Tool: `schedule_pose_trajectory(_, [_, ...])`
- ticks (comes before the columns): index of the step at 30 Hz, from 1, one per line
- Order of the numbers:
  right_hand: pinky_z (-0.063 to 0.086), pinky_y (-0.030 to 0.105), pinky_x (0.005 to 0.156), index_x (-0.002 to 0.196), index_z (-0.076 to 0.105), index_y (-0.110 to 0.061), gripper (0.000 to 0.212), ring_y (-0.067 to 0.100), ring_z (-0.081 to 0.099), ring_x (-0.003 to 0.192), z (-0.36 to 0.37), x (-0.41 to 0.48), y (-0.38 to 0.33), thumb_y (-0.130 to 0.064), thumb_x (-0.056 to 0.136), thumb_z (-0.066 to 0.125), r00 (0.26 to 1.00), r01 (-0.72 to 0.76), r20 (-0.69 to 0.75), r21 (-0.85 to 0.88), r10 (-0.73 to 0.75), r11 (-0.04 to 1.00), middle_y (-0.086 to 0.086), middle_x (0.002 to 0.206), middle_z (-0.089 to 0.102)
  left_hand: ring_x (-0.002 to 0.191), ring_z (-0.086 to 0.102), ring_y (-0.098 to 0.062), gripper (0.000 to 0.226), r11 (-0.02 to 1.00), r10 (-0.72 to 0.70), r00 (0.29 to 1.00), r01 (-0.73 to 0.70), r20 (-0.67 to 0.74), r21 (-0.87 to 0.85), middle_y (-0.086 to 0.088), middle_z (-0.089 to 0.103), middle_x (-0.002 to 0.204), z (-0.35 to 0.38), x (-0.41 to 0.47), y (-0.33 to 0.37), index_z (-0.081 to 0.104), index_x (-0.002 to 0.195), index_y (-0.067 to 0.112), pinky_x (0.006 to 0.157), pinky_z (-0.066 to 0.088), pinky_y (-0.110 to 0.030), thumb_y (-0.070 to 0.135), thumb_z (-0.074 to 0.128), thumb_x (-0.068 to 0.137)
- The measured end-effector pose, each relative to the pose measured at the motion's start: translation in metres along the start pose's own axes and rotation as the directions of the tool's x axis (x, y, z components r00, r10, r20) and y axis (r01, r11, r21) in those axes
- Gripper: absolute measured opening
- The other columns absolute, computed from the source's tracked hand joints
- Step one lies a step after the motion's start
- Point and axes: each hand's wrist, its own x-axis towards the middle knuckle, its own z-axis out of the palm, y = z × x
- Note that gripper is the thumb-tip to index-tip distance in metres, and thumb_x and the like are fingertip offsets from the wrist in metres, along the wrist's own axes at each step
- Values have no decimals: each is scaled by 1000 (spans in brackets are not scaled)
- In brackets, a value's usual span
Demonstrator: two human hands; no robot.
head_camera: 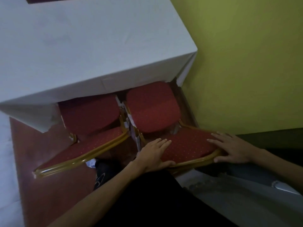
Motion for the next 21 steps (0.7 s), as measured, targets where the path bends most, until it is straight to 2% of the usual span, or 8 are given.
schedule_pose_trajectory(3, [-1, 34, 121, 158, 4, -36, 98, 18, 4, 152, 23, -3, 11, -94, 79, 11, 1000, -9, -9, 75, 10, 997, 1, 166, 5, 147, 21, -28, 100, 997, 52, 992, -59, 118, 57, -7, 24, 161, 14, 18, 5, 14, 157, 20, 119, 22, -45, 83, 39, 83])
schedule_pose_trajectory(6, [-1, 33, 121, 158, 12, -34, 92, 16, 12, 151, 37, -2, 14, -90, 84, 18, 996, 10, -87, 136, 2, 991, -2, 165, 14, 146, 23, -33, 91, 988, 89, 970, -115, 228, 103, -11, 23, 161, 30, 27, 8, 14, 156, 21, 117, 25, -51, 78, 35, 88])
schedule_pose_trajectory(10, [21, 42, 117, 151, 39, -21, 88, 27, 39, 141, 47, 2, 16, -83, 90, 29, 964, 62, -263, 109, -31, 992, 8, 154, 41, 142, 30, -38, 79, 981, 124, 946, -162, 300, 105, -14, 25, 160, 43, 33, 7, 15, 156, 20, 113, 32, -55, 71, 25, 95])
schedule_pose_trajectory(12, [30, 45, 113, 146, 48, -16, 87, 29, 46, 134, 50, 4, 15, -81, 90, 33, 951, 68, -308, 103, -33, 992, 10, 148, 49, 141, 32, -38, 80, 984, 122, 939, -157, 320, 85, -15, 25, 159, 47, 38, 10, 11, 156, 17, 113, 33, -53, 69, 25, 97])
schedule_pose_trajectory(16, [33, 47, 112, 140, 54, -12, 90, 29, 50, 130, 51, 8, 12, -83, 88, 33, 940, 32, -341, 72, -5, 997, 10, 143, 53, 141, 30, -36, 80, 989, 129, 927, -145, 351, 19, -17, 20, 160, 50, 43, 17, 5, 157, 15, 115, 30, -51, 65, 24, 99])
schedule_pose_trajectory(21, [33, 49, 114, 135, 57, -7, 95, 31, 50, 130, 40, 18, 9, -84, 87, 32, 917, -10, -395, 102, 50, 995, 13, 139, 56, 148, 12, -35, 79, 997, 42, 936, -17, 351, -74, -14, 4, 164, 52, 45, 16, -5, 156, 20, 118, 19, -55, 68, 18, 97])
